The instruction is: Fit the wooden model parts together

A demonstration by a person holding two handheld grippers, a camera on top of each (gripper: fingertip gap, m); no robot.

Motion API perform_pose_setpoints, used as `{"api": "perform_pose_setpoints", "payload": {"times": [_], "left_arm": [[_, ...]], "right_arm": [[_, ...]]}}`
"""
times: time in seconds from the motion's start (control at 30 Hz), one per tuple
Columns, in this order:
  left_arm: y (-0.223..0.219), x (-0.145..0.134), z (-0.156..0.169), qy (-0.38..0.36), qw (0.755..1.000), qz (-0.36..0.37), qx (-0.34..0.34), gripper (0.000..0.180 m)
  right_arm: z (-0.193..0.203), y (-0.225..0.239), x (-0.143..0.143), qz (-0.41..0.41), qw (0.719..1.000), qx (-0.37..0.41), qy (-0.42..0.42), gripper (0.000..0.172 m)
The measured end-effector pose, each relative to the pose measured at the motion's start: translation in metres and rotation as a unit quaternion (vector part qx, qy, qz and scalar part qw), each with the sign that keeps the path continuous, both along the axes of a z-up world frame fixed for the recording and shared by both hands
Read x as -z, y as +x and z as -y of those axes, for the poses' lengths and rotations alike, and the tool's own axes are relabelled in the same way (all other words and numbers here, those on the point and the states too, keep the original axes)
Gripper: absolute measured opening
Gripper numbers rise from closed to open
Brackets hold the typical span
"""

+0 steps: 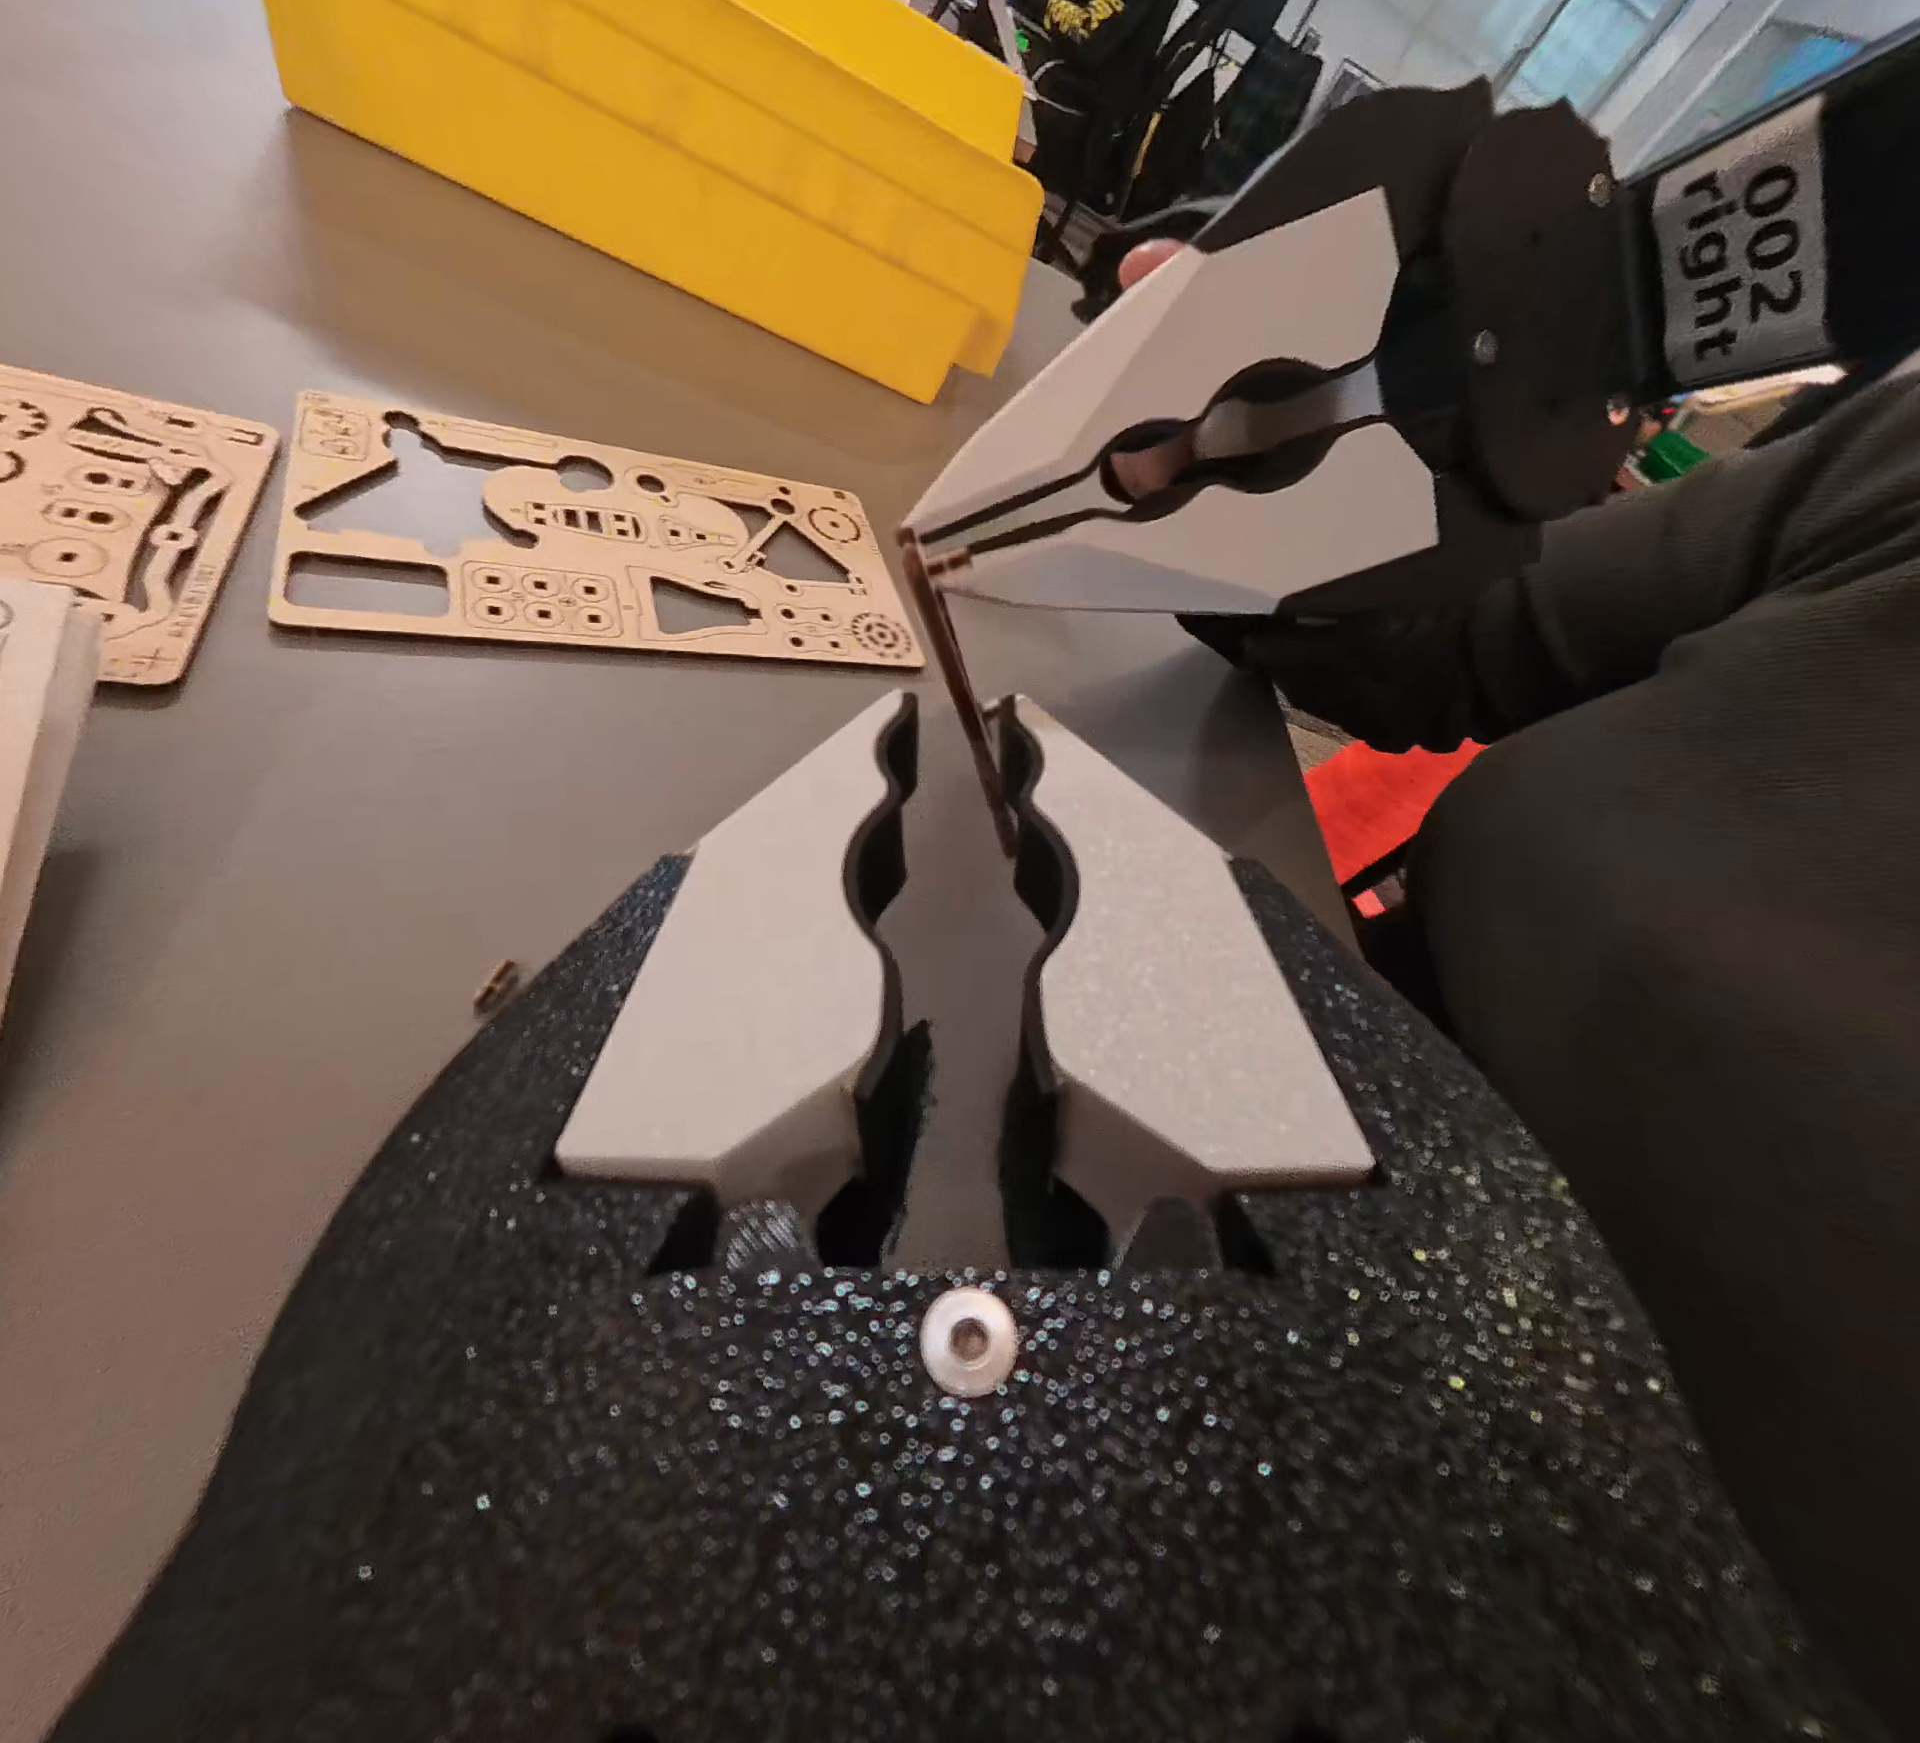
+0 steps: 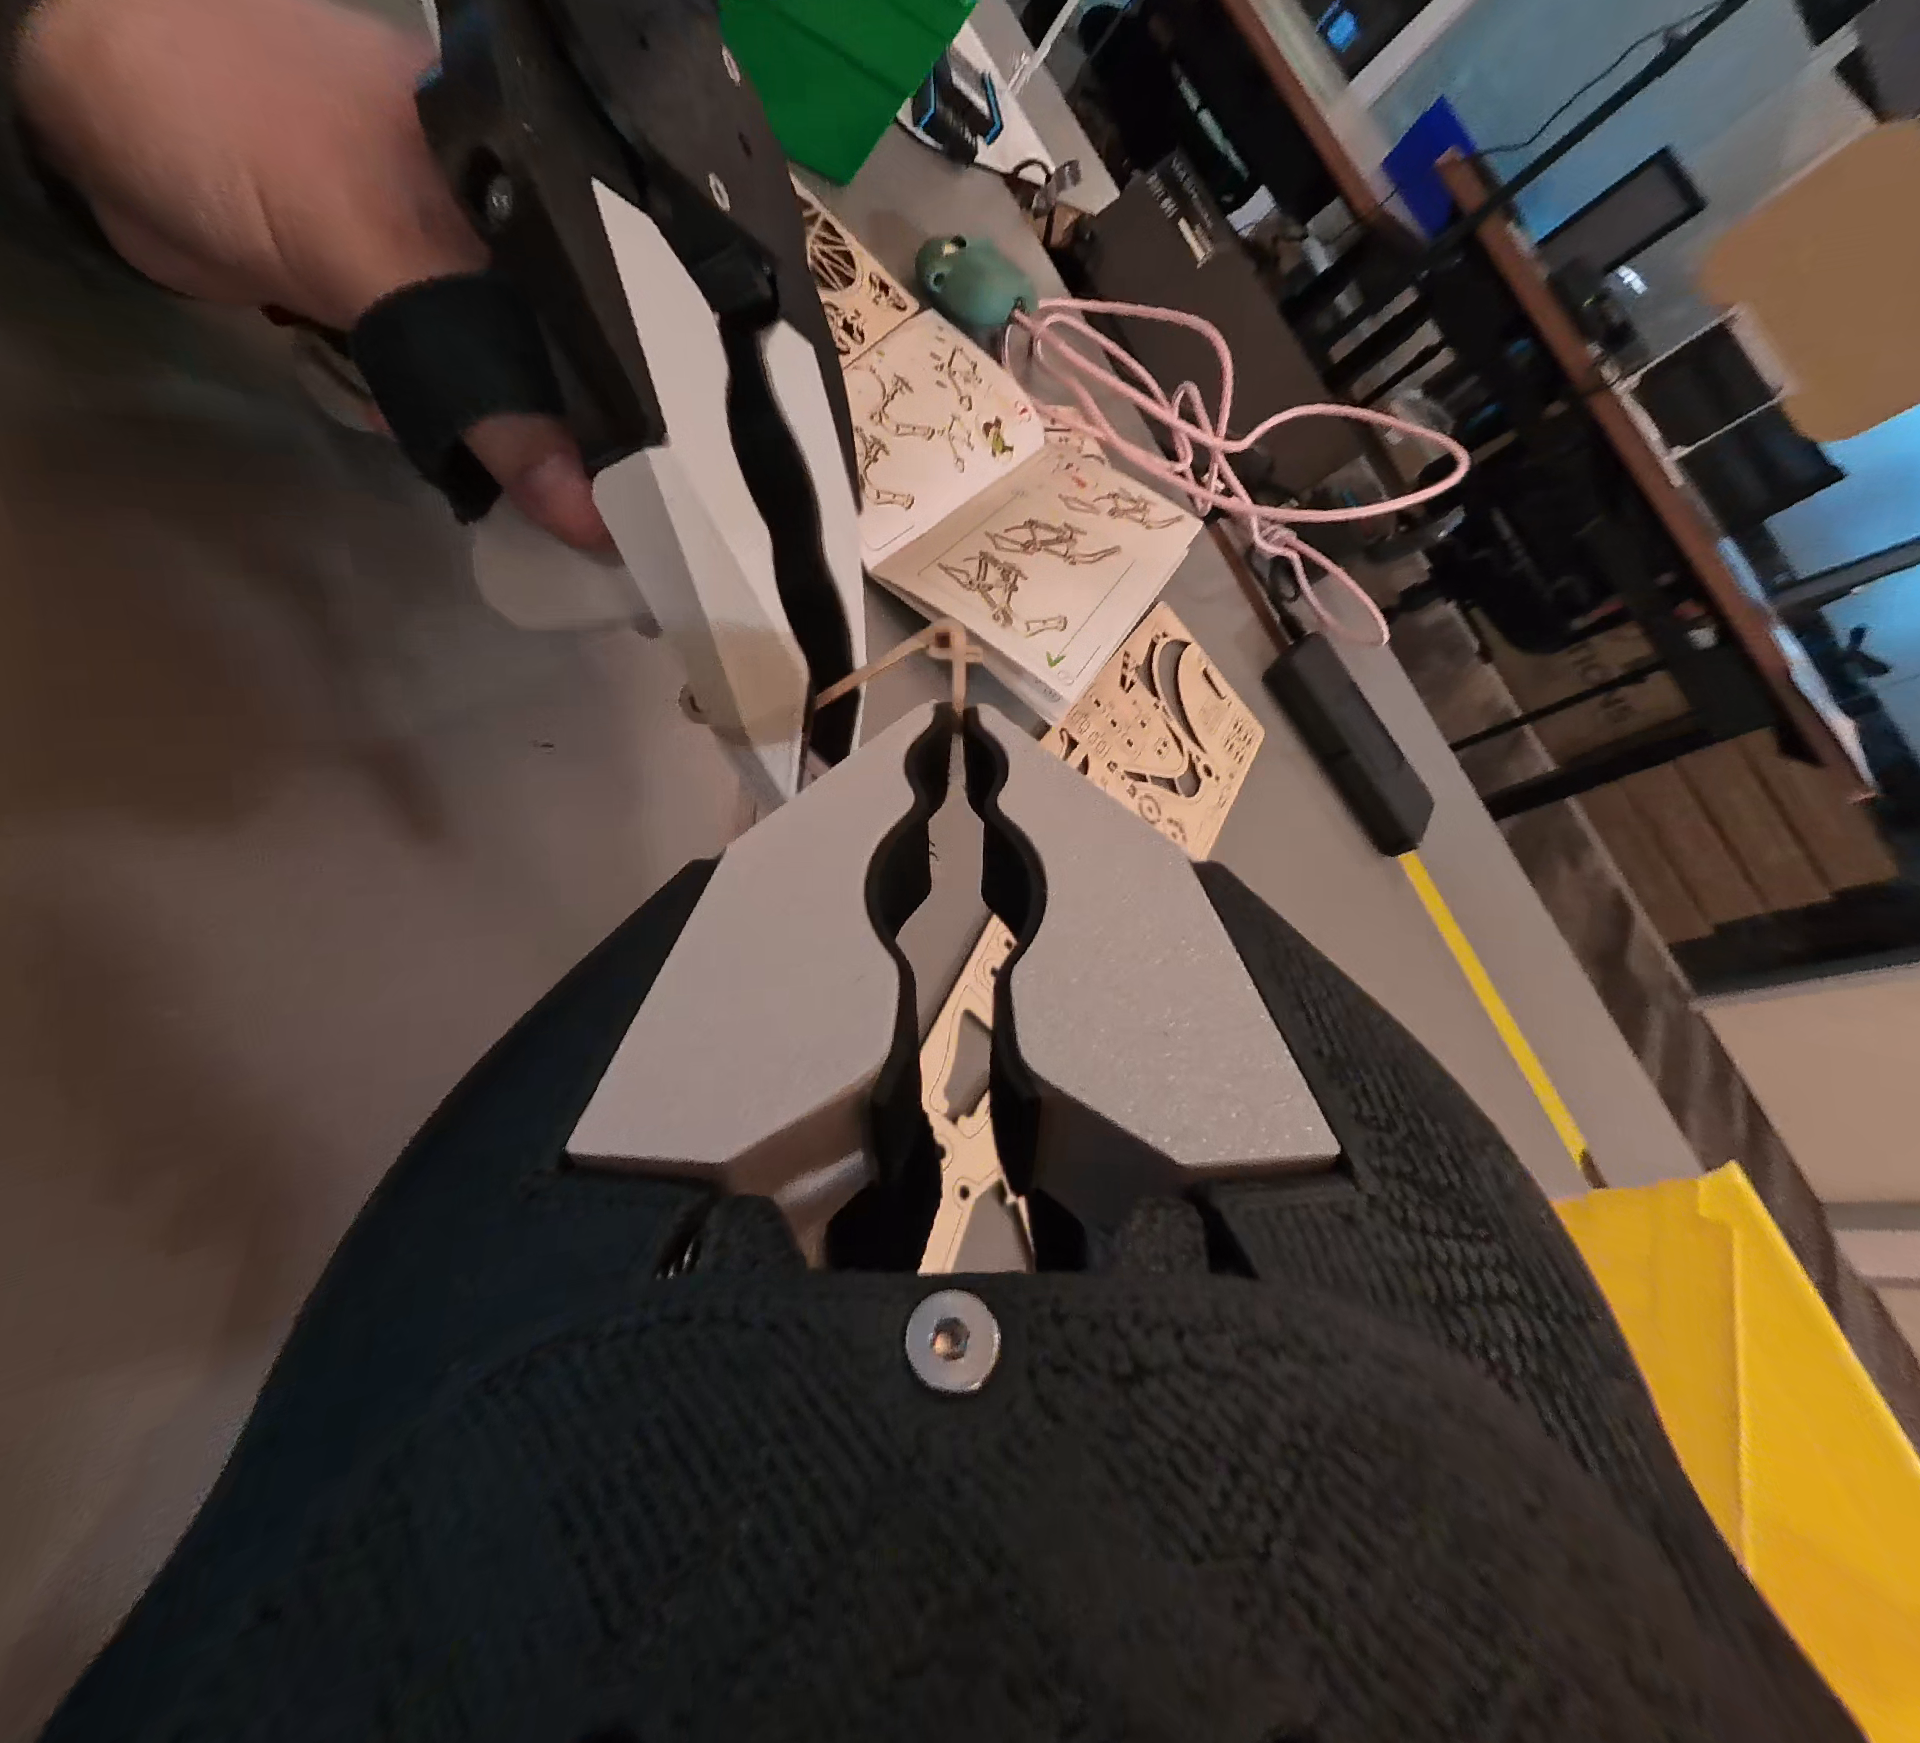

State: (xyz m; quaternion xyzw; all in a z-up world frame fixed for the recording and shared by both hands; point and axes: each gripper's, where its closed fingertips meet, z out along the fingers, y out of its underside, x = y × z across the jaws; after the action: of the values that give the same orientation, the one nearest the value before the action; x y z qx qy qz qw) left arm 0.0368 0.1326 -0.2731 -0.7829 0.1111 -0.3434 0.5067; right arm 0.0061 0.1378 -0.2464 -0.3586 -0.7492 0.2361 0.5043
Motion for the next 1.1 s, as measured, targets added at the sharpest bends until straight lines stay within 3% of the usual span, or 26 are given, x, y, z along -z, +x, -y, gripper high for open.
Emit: {"api": "perform_pose_setpoints", "payload": {"times": [0.3, 0.43, 0.6, 0.73, 0.83, 1.1], "left_arm": [[-0.001, 0.003, 0.0, 0.012, 1.0, -0.013, -0.004, 0.0], [-0.004, 0.004, 0.0, 0.015, 1.0, -0.02, -0.009, 0.0], [-0.003, 0.01, 0.004, 0.021, 0.999, -0.045, 0.013, 0.0], [0.004, 0.011, 0.01, 0.036, 0.996, -0.054, 0.054, 0.0], [0.008, 0.012, 0.014, 0.049, 0.994, -0.063, 0.075, 0.0], [0.016, 0.008, 0.019, 0.106, 0.984, -0.103, 0.096, 0.0]], "right_arm": [[0.006, -0.001, -0.007, -0.031, 0.999, -0.015, 0.006, 0.001], [0.009, 0.0, -0.011, -0.044, 0.996, -0.041, -0.06, 0.025], [0.014, 0.016, -0.019, -0.044, 0.965, -0.16, -0.204, 0.048], [0.015, 0.033, -0.005, -0.007, 0.935, -0.249, -0.252, 0.051], [0.014, 0.037, 0.008, 0.011, 0.927, -0.265, -0.266, 0.051], [0.023, 0.043, 0.02, 0.012, 0.918, -0.289, -0.273, 0.031]]}}
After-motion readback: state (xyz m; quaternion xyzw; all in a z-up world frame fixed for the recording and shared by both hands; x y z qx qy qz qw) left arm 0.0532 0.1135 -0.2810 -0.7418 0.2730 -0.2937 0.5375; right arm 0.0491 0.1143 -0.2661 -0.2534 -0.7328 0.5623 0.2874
